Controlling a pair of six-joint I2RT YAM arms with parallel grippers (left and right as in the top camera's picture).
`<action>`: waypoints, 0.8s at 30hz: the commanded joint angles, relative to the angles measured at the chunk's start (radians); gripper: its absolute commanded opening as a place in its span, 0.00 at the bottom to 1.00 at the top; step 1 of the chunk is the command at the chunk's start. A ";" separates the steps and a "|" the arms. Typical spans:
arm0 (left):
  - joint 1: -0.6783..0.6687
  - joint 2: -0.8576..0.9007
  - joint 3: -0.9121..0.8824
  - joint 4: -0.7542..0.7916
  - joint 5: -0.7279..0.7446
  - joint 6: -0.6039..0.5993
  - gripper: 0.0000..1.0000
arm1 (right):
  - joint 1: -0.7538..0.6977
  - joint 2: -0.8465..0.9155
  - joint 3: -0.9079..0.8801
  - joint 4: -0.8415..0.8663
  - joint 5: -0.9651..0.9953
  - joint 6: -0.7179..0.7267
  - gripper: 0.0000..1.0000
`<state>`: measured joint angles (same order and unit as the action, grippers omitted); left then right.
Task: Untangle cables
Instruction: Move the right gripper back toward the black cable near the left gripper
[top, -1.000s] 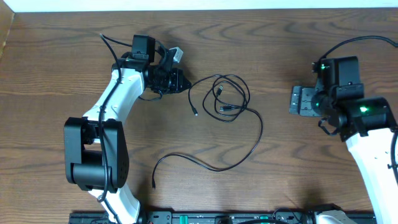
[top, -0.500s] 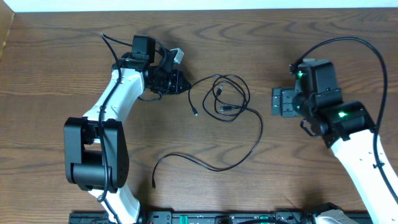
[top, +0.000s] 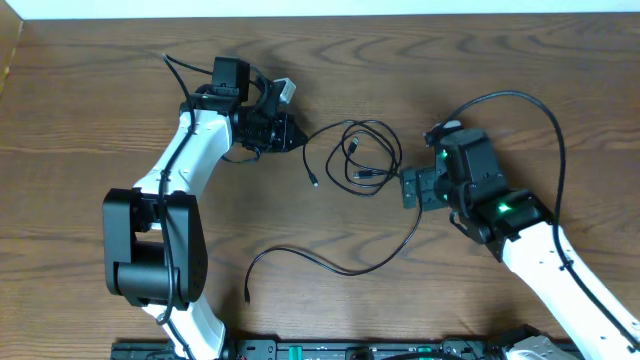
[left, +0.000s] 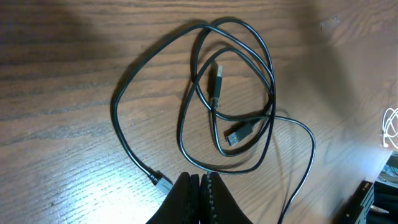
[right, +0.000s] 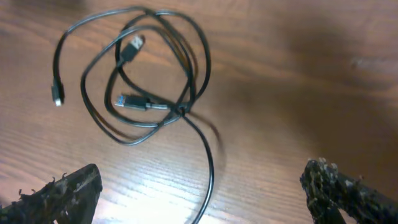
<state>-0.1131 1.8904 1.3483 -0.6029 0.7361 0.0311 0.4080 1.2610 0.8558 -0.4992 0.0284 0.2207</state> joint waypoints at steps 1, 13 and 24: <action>0.000 -0.017 -0.008 -0.011 0.049 0.019 0.08 | 0.006 -0.005 -0.045 0.035 -0.022 0.007 0.99; -0.013 -0.017 -0.008 -0.010 0.180 0.029 0.08 | 0.006 0.166 -0.108 0.219 -0.111 0.007 0.81; -0.070 -0.017 -0.008 -0.017 -0.006 0.061 0.16 | 0.002 0.339 -0.090 0.450 -0.132 0.048 0.73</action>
<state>-0.1619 1.8904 1.3483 -0.6128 0.8322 0.0788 0.4080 1.5684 0.7502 -0.0547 -0.1024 0.2291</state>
